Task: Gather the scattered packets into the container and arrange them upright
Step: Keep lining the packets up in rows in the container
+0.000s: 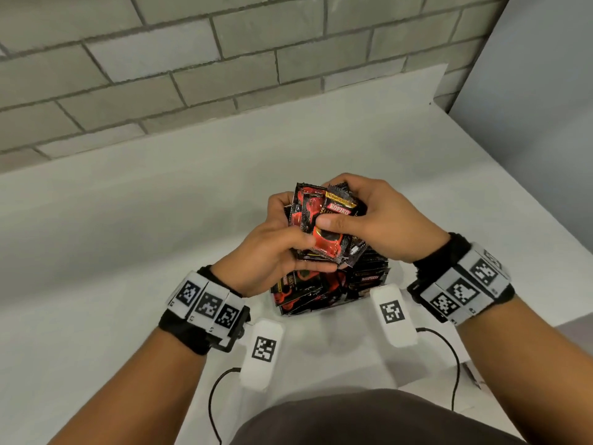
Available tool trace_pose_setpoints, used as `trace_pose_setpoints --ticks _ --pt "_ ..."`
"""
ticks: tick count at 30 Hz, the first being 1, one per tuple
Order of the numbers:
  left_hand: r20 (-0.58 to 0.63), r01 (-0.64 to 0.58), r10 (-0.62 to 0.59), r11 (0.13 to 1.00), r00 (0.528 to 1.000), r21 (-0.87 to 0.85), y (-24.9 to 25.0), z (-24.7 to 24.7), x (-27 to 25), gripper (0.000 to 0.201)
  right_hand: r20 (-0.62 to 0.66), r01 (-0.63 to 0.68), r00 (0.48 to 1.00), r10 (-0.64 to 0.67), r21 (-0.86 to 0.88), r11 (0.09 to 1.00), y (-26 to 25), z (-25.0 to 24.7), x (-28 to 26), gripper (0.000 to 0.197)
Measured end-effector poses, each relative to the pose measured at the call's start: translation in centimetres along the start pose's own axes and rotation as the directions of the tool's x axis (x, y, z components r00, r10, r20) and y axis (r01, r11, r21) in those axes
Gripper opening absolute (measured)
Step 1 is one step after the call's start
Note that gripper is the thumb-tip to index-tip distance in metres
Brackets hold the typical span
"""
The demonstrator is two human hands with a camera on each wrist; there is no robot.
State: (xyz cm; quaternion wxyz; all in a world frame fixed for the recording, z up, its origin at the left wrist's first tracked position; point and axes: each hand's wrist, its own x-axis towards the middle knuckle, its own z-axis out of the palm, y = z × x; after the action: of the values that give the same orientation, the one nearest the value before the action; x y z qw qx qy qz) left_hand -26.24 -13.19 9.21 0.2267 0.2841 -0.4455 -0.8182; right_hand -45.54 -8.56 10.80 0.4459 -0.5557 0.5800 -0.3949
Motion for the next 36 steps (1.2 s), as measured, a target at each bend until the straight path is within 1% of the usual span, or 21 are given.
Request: trace_pose_setpoints --ticks 2,3,4,5,6,7,8,9,10,11,12,13,15,16,19,22,24,27,30,32,36 --pt "0.021 0.03 -0.03 1.0 0.999 0.003 0.3 0.0 0.3 0.062 -0.008 -0.003 1.0 0.003 -0.032 0.999 0.1 -0.5 -0.1 0.032" --pt "0.01 0.036 -0.036 0.999 0.999 0.022 0.4 -0.2 0.4 0.06 -0.033 -0.007 0.999 0.006 -0.032 0.999 0.3 -0.9 -0.2 0.03" --pt "-0.025 0.039 -0.037 0.996 0.999 0.079 0.5 -0.6 0.6 0.057 -0.084 -0.019 0.996 0.016 -0.032 0.999 0.6 -1.6 -0.2 0.03" --pt "-0.069 0.038 -0.024 0.977 0.997 0.211 0.6 -1.1 0.6 0.053 -0.154 -0.039 0.987 0.034 -0.031 0.999 0.9 -2.4 -0.1 0.03" --pt "-0.099 0.04 0.004 0.902 0.995 0.43 0.5 -1.7 0.7 0.047 -0.233 -0.065 0.971 0.056 -0.031 0.997 1.3 -3.4 -0.1 0.03" --pt "-0.089 0.038 0.03 0.741 0.996 0.671 0.3 -2.2 0.7 0.04 -0.304 -0.089 0.95 0.071 -0.044 0.995 1.6 -4.3 -0.1 0.03" --pt "-0.038 0.015 0.032 0.527 0.999 0.85 -0.1 -2.5 0.8 0.035 -0.351 -0.106 0.933 0.071 -0.081 0.991 2.0 -5.1 -0.1 0.029" --pt "0.029 -0.026 -0.002 0.336 1.0 0.942 -0.7 -2.6 0.9 0.033 -0.369 -0.125 0.927 0.069 -0.13 0.984 2.4 -5.8 -0.1 0.029" --pt "0.101 -0.087 -0.06 0.19 0.993 0.978 -1.2 -2.3 1.1 0.035 -0.366 -0.142 0.928 0.07 -0.174 0.974 2.7 -6.1 0.0 0.03" --pt "0.162 -0.152 -0.129 0.081 0.978 0.985 -1.9 -2.0 1.4 0.04 -0.356 -0.152 0.932 0.074 -0.197 0.968 2.9 -6.3 0.0 0.03" --pt "0.194 -0.199 -0.199 -0.003 0.961 0.98 -2.6 -1.7 1.7 0.049 -0.35 -0.154 0.933 0.079 -0.191 0.969 3.0 -6.2 0.0 0.03" --pt "0.197 -0.221 -0.259 -0.066 0.946 0.973 -3.1 -1.4 2.2 0.059 -0.35 -0.15 0.933 0.086 -0.16 0.976 3.2 -6.1 0.0 0.029" --pt "0.151 -0.217 -0.354 -0.156 0.923 0.964 -3.7 -1.1 3.0 0.078 -0.356 -0.14 0.929 0.102 -0.08 0.987 3.3 -5.9 -0.1 0.028" --pt "0.125 -0.214 -0.389 -0.194 0.913 0.958 -3.7 -0.9 3.4 0.084 -0.359 -0.134 0.927 0.107 -0.051 0.99 3.3 -5.9 -0.2 0.027" --pt "0.07 -0.228 -0.468 -0.291 0.881 0.929 -3.8 -0.1 4.3 0.091 -0.377 -0.123 0.92 0.109 -0.015 0.992 3.4 -5.8 -0.5 0.026" --pt "0.01 -0.21 -0.499 -0.346 0.866 0.914 -3.7 0.4 4.8 0.094 -0.368 -0.136 0.921 0.125 -0.004 0.991 3.6 -5.5 -0.7 0.025" --pt "-0.004 -0.208 -0.499 -0.369 0.867 0.906 -3.7 0.4 5.0 0.093 -0.341 -0.152 0.931 0.132 -0.033 0.988 3.8 -5.2 -0.6 0.027" --pt "-0.009 -0.2 -0.47 -0.392 0.883 0.898 -3.7 0.4 5.2 0.089 -0.292 -0.154 0.949 0.118 -0.101 0.983 4.0 -4.6 -0.4 0.03" --pt "-0.015 -0.211 -0.472 -0.423 0.882 0.881 -3.8 0.1 5.1 0.076 -0.27 -0.153 0.955 0.119 -0.107 0.982 4.0 -4.3 -0.2 0.029" --pt "-0.004 -0.206 -0.452 -0.413 0.892 0.887 -3.8 -0.3 5.1 0.071 -0.274 -0.154 0.955 0.118 -0.113 0.982 4.0 -4.3 -0.2 0.03" --pt "0.044 -0.186 -0.393 -0.331 0.918 0.925 -3.4 -1.1 5.1 0.069 -0.296 -0.155 0.949 0.114 -0.119 0.981 3.9 -4.6 -0.3 0.033"
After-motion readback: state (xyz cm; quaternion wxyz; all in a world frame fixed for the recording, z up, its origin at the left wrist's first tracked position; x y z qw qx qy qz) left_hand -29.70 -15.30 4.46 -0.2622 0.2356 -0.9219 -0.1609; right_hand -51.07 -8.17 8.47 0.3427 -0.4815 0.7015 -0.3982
